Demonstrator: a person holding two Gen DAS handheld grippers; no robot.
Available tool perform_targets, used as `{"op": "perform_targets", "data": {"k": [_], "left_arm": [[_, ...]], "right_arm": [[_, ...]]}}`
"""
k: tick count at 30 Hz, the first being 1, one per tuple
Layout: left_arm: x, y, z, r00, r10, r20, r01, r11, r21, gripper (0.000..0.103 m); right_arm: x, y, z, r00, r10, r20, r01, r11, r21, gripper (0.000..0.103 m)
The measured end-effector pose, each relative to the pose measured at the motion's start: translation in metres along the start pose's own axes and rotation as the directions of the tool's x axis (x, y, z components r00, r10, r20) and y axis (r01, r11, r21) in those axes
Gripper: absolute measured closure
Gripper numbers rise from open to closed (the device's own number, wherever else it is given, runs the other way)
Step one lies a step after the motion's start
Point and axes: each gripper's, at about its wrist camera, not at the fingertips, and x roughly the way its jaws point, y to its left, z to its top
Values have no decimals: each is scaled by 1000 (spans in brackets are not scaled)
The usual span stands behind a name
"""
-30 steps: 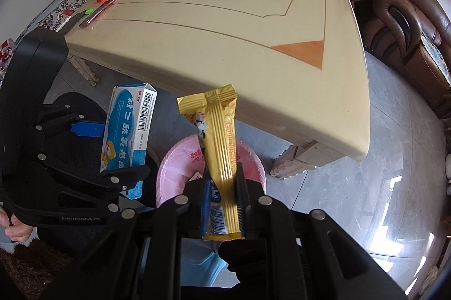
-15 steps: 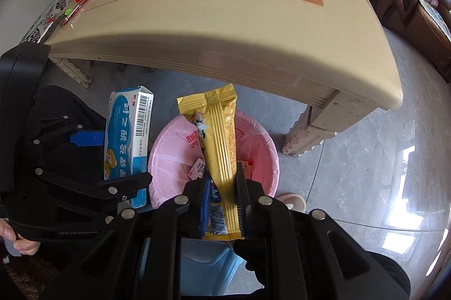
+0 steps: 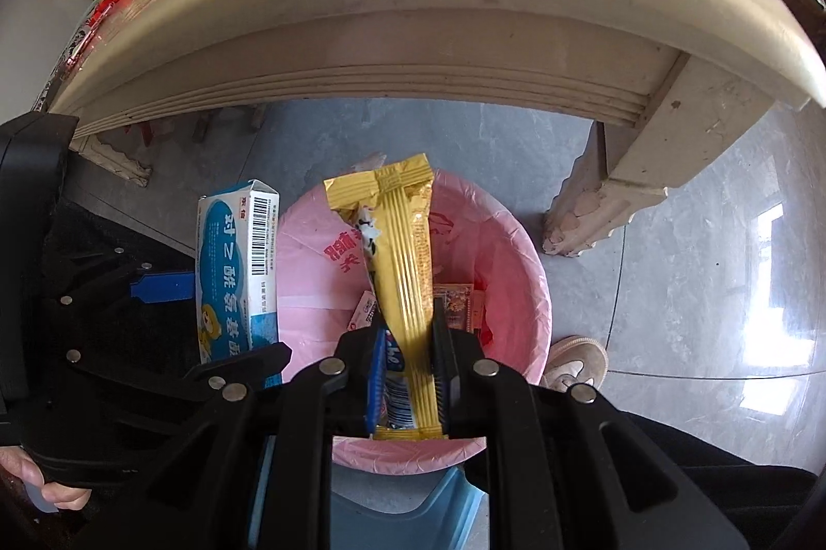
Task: Collect trash
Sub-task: 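Carry the blue box and candy bar down over the pink bin, then open both grippers to drop the blue box and candy bar into the bin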
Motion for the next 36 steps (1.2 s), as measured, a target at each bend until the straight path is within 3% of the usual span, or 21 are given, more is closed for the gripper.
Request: {"op": "perform_targets", "data": {"k": [3,14,20,36], "left_arm": [[16,3,1,998,-42,-38,42,999,-15,31],[59,10,6,991,-39,-130,35,999,-35,31],[77,2,11,987,-13,-159,9,1000,-27,31],[114,8,20,964,-55,-259,38,997,-72,31]], "right_arm": [[17,-5,0,1000,-2,-19,2,1000,22,87],[74,-21,-6,991,22,-135,-13,998,67,87],[92,-28,-7,984,29,-175,-15,996,84,87],[116,-35,-10,966,61,-250,-37,994,102,87]]}}
